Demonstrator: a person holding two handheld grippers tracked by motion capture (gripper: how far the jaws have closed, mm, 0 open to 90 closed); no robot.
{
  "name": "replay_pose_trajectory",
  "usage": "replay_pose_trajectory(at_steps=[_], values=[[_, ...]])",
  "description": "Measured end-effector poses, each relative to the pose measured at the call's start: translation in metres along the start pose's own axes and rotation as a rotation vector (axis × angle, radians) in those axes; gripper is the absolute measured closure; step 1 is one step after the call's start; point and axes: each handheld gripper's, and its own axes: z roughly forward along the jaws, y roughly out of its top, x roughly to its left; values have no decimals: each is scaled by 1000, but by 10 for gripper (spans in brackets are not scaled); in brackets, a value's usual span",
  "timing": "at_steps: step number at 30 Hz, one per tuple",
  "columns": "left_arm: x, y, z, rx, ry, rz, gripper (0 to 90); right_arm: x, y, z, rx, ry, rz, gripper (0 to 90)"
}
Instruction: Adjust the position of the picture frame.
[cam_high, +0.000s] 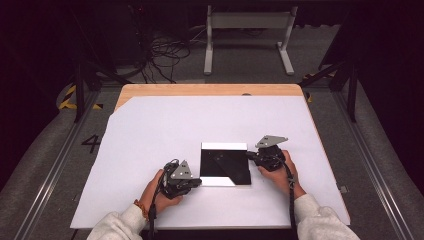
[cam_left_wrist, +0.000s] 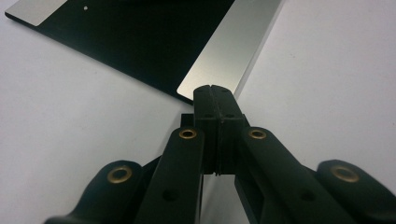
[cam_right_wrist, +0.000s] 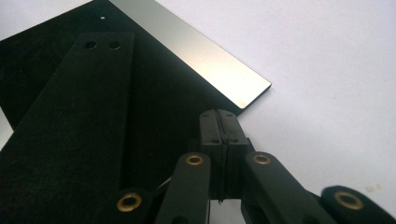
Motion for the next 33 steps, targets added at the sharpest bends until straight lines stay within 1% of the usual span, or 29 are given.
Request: replay_pose_trajectory(at_steps=[4,6,7,8,9,11,12,13,14,15,16,17,18,19,20,21,23,24,25,26,27,28,29,30,31,33], values=[[1,0,0,4,-1,11,896,0,0,0,0,-3,-2,900],[1,1,-1,6,10,17,878,2,1,-1,10,-10,-21,900],[1,1,-2,4,9,21,865,3,1,-2,11,-8,-28,900],[1,2,-4,5,18,32,865,3,1,-3,9,-6,-31,900],[1,1,-7,4,28,37,864,4,1,-5,6,-6,-37,900],[1,0,-13,-17,36,33,859,4,1,-12,0,3,-45,900],[2,-1,-17,-23,50,32,856,5,1,-15,-3,6,-49,900],[5,-3,-25,-41,60,20,837,6,-2,-21,-3,13,-61,900],[5,-3,-25,-41,60,20,831,6,-2,-21,-3,13,-61,900],[6,-4,-28,-47,66,16,815,6,-5,-29,-8,21,-66,900],[7,-5,-31,-52,76,16,815,6,-5,-29,-8,21,-66,900],[7,-6,-33,-56,84,16,811,5,-5,-33,-12,18,-65,900],[7,-7,-37,-53,104,33,790,4,-6,-36,-17,19,-64,900],[8,-8,-39,-60,113,35,765,3,-6,-40,-28,22,-57,900],[9,-9,-42,-71,116,27,730,2,-7,-43,-32,22,-56,900],[10,-11,-44,-77,115,25,708,3,-10,-48,-27,18,-67,900],[13,-14,-46,-83,124,18,695,3,-13,-50,-26,22,-72,900],[14,-16,-48,-83,134,23,648,4,-16,-52,-21,25,-74,900],[15,-18,-49,-87,135,29,624,4,-19,-54,-11,30,-80,900],[16,-20,-50,-96,144,37,623,5,-22,-56,-8,34,-81,900],[17,-22,-51,-96,150,37,612,5,-25,-58,-1,35,-83,900],[19,-26,-52,-103,141,17,596,6,-28,-59,4,40,-82,900],[19,-28,-52,-98,148,11,591,6,-31,-62,5,47,-79,900],[19,-30,-53,-93,176,-1,580,7,-34,-63,9,58,-75,900],[19,-31,-54,-100,190,-11,547,8,-37,-64,17,74,-73,900],[18,-35,-56,-109,198,-40,487,9,-40,-66,23,97,-78,900]])
